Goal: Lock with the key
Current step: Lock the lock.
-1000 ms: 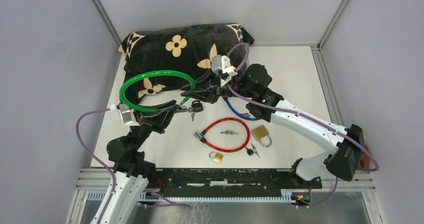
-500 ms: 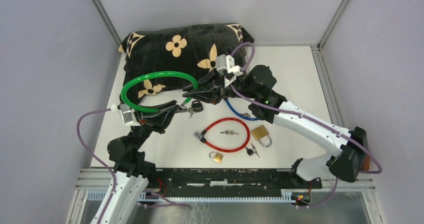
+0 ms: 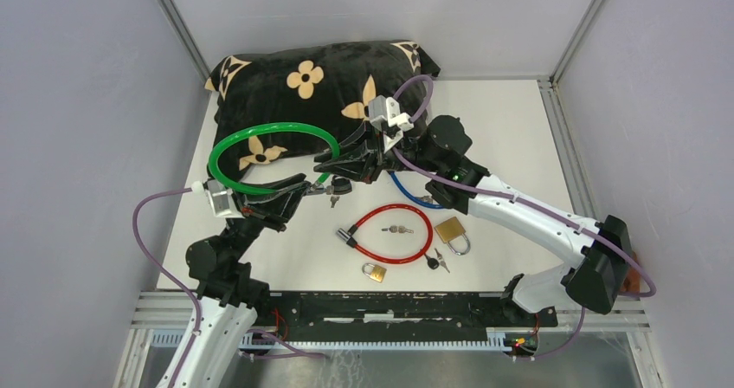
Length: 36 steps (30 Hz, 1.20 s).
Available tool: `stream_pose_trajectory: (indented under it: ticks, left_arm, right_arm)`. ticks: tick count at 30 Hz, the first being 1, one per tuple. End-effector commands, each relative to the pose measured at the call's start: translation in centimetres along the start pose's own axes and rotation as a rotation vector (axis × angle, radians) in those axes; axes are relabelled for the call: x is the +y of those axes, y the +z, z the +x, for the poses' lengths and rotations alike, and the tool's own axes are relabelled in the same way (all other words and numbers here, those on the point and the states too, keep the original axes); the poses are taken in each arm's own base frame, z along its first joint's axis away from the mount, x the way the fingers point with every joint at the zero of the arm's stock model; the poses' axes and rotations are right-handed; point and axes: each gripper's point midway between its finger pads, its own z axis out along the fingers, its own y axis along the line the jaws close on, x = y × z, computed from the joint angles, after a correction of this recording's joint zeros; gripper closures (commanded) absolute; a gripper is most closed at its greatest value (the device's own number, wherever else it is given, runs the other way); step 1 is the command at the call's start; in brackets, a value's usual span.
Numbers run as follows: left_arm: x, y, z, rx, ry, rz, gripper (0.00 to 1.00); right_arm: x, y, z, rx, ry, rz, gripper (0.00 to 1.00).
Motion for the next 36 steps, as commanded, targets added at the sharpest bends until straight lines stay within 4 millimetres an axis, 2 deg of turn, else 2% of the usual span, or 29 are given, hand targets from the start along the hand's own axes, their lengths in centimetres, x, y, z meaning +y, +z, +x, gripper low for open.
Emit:
stream_pose_trajectory:
  ticks: [1,9,23,30,34,36]
  left_arm:
    - [-1.2,0.3,-1.9,-0.055,0.053,0.043,0.98]
    - [-1.2,0.3,-1.8,-0.052,0.046,0.047,0.98]
    - [-1.7,0.1,-2.1,-0.067,0.022,0.066,0.98]
    - [-1.7,-0.1,-3.9,-0.144,-0.002,0.047,0.98]
    - [-1.8,-0.3,-5.1,-0.193,-0.033,0.036,0.98]
    - [-2.1,-0.4,-5.6,-0.207,-0.037,0.045,0.98]
  right_arm:
    - [0.3,0.3,-1.0,-0.036,-0.022,-0.004,1.0]
    - [0.4,0.4,-0.9,-0.047,-0.015,-0.012,1.0]
    - [-0.4,0.8,0.8,-0.02,0.004,0.003,1.0]
    - [0.2,2.2,1.5,-0.02,0.055,-0.05,1.0]
    - [0.7,3.6,2.7,0.008,0.114,-0.104,1.0]
    - [0.8,4.0,3.3,0.021,0.128,-0.115,0.96]
